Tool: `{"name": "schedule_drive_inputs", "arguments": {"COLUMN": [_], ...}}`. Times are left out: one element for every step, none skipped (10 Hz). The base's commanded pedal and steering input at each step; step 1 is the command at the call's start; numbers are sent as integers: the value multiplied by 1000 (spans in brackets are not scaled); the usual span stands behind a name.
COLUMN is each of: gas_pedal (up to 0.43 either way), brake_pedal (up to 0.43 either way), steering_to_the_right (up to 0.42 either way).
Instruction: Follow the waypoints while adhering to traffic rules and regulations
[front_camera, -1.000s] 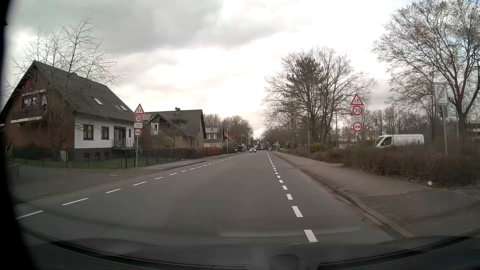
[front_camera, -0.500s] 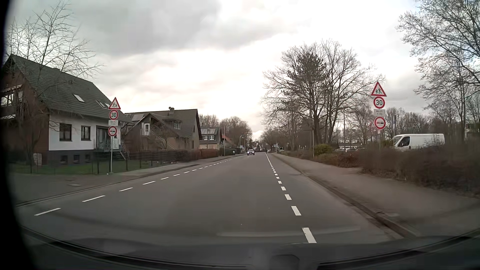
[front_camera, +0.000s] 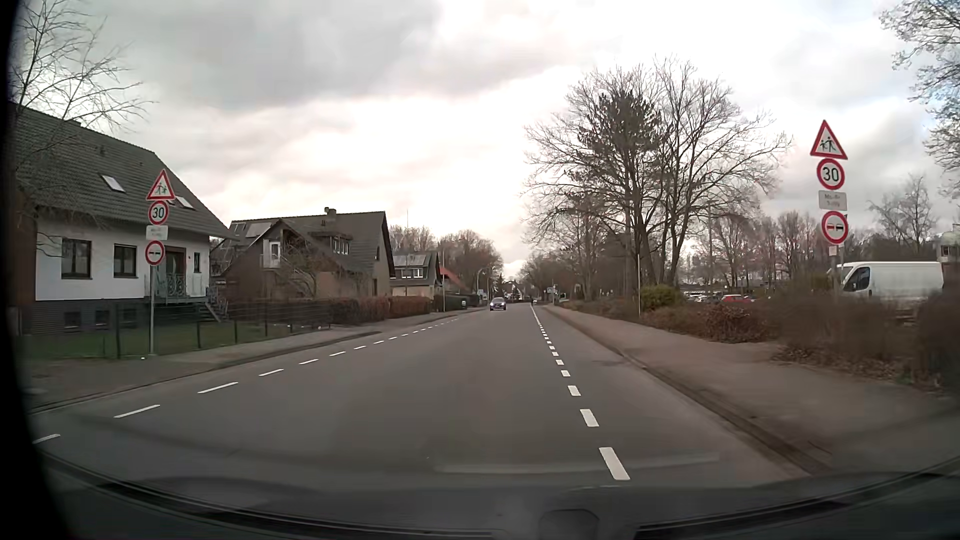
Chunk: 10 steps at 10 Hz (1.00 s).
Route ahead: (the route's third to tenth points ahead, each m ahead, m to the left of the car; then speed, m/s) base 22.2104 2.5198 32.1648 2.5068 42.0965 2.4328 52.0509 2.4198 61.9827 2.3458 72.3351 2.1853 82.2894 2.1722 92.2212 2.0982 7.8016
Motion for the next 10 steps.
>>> {"name": "schedule_drive_inputs", "arguments": {"gas_pedal": [130,130,130,130,130,130,130,130,130,130], "brake_pedal": [0,0,0,0,0,0,0,0,0,0], "steering_to_the_right": [4,4,3,1,1,1,1,1,2,3]}}
